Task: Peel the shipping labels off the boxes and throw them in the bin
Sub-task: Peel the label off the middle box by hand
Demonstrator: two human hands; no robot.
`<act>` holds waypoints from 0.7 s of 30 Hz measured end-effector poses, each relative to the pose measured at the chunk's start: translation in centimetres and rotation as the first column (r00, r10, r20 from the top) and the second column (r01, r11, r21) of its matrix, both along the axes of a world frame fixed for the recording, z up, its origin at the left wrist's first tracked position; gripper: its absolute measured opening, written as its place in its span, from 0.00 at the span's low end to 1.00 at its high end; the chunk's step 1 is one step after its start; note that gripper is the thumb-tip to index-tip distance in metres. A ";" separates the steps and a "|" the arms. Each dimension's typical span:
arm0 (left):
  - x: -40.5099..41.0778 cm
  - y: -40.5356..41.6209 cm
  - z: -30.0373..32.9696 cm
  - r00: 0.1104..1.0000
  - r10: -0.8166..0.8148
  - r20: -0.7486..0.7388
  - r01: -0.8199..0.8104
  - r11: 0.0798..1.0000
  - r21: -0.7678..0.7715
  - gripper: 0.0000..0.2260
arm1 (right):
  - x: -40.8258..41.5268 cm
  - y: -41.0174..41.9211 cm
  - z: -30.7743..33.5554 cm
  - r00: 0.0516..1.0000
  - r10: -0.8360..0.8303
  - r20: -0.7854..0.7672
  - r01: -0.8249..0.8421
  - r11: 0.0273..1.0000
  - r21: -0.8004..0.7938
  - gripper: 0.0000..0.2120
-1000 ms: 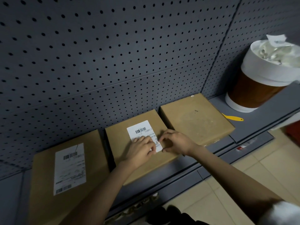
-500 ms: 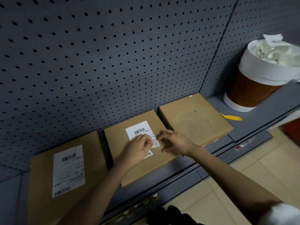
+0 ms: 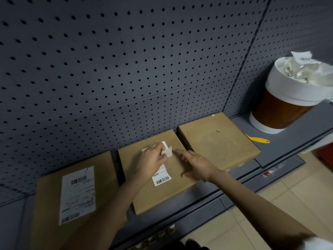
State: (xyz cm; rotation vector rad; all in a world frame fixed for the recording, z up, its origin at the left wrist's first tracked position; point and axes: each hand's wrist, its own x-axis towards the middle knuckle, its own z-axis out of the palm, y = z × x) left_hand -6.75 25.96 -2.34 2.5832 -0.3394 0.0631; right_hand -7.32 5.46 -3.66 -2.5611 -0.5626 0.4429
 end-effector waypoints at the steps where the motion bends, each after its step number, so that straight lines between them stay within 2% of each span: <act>1: 0.5 0.2 0.8 0.999 0.047 0.014 -0.046 0.997 -0.056 0.03 | 0.1 0.0 0.0 1.000 -0.002 -0.004 0.002 1.000 -0.002 0.44; 3: 1.4 0.7 2.0 0.995 0.082 0.058 -0.075 0.989 -0.126 0.03 | 0.2 0.1 0.0 1.000 -0.005 -0.009 0.005 1.000 -0.007 0.45; 11: 2.2 3.0 3.3 0.982 0.082 0.170 -0.071 0.995 -0.068 0.02 | 0.4 0.2 -0.3 1.000 0.012 -0.008 -0.012 1.000 -0.024 0.45; 15: 3.7 4.6 6.7 0.948 0.161 0.275 -0.131 0.983 -0.126 0.03 | 0.6 0.3 -0.3 1.000 0.022 0.000 -0.022 0.999 -0.038 0.45; 18: 3.9 4.7 8.8 0.927 0.087 0.365 -0.094 0.996 0.000 0.03 | 1.0 0.4 -0.2 0.999 0.033 -0.007 -0.033 0.998 -0.049 0.45; 21: 2.8 4.3 7.9 0.948 0.069 0.312 -0.075 0.997 0.006 0.04 | 1.3 0.8 0.2 0.998 0.065 -0.018 -0.066 0.992 -0.105 0.47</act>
